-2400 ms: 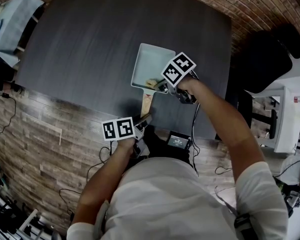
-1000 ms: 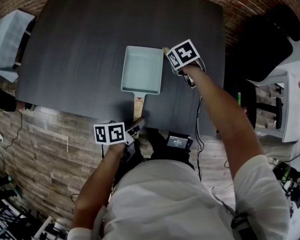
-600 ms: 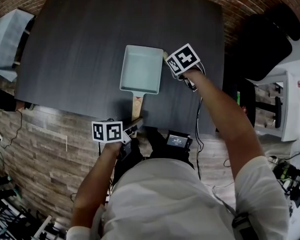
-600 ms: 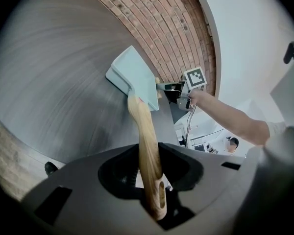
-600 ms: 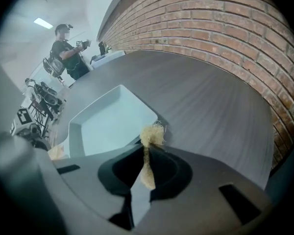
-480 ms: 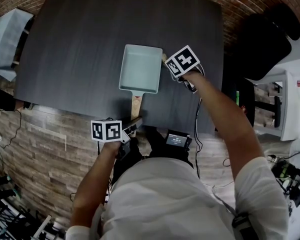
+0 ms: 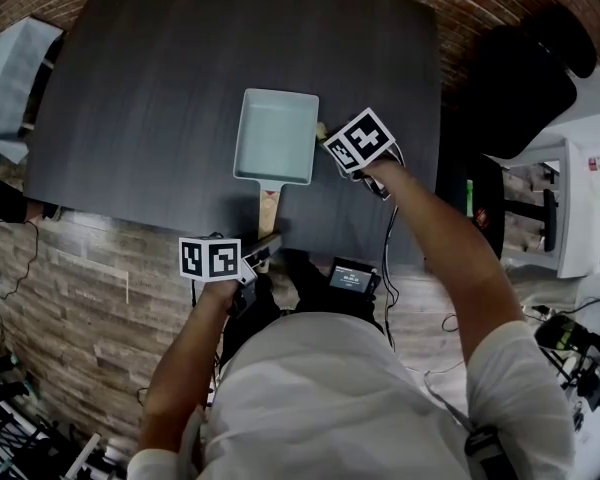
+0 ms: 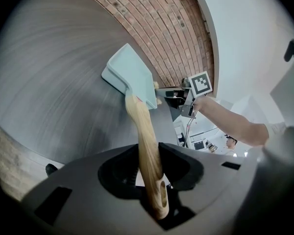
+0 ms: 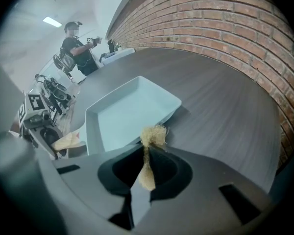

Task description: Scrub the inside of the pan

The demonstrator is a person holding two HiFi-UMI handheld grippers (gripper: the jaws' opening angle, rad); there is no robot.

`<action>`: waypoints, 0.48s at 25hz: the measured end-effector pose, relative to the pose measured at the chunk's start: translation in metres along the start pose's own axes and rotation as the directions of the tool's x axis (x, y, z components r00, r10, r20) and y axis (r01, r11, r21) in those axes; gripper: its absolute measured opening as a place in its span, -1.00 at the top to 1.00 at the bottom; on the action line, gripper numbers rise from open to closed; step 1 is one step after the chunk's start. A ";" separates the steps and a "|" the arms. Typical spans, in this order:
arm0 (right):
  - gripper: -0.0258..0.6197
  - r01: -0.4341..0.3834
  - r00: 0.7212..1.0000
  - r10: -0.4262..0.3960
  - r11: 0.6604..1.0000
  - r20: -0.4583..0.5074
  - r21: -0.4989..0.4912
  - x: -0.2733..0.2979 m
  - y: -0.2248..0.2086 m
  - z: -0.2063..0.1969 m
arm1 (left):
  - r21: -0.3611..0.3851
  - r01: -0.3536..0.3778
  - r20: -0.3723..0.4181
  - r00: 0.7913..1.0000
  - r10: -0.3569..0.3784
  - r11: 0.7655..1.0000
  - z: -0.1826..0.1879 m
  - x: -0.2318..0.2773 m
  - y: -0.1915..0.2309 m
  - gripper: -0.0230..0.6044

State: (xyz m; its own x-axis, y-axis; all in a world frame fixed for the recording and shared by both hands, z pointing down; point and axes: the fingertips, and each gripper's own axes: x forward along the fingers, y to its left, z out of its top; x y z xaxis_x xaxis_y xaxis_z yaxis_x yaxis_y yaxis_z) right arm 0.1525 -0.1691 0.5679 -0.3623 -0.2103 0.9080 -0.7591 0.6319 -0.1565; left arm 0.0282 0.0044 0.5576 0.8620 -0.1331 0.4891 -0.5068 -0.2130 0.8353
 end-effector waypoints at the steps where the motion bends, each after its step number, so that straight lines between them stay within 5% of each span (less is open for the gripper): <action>1: 0.79 -0.003 1.000 0.003 1.000 -0.001 -0.001 0.000 0.002 -0.001 | 0.000 0.000 -0.002 1.000 0.000 1.000 0.000 0.000 0.000 0.55; 12: 0.79 -0.057 0.998 0.056 0.998 0.007 0.014 -0.002 0.029 -0.021 | -0.013 0.003 -0.011 1.000 -0.003 1.000 -0.006 0.002 -0.001 0.55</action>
State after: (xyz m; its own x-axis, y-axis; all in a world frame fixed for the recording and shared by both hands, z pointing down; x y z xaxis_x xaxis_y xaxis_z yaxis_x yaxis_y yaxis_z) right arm 0.1423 -0.1346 0.5697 -0.4082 -0.1793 0.8951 -0.7451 0.6320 -0.2132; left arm 0.0307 0.0102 0.5591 0.8637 -0.1217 0.4891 -0.5040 -0.2010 0.8400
